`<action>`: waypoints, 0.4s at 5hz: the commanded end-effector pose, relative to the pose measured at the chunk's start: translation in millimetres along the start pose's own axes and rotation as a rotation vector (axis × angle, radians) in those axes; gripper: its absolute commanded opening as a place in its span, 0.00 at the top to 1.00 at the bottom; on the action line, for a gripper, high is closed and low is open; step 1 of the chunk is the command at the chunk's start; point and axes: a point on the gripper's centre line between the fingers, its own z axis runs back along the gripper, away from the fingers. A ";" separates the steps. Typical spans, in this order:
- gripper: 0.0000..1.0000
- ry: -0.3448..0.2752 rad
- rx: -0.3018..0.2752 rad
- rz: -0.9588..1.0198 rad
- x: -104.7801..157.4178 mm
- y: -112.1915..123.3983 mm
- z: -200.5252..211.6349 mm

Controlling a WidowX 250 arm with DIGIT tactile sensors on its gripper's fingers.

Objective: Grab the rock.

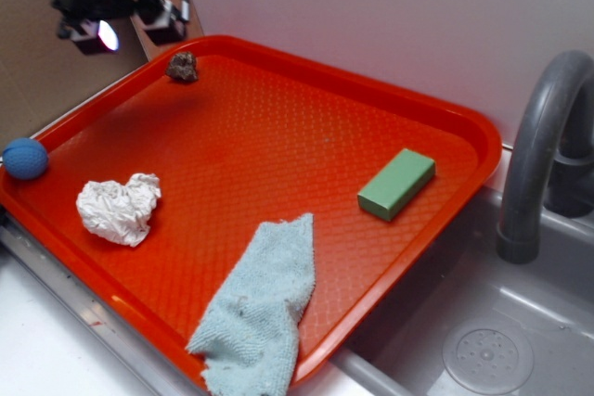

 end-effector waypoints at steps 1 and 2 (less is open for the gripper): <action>0.00 -0.030 -0.027 0.051 29.0 -3.3 -30.5; 0.00 -0.048 0.024 0.054 39.9 2.3 -41.5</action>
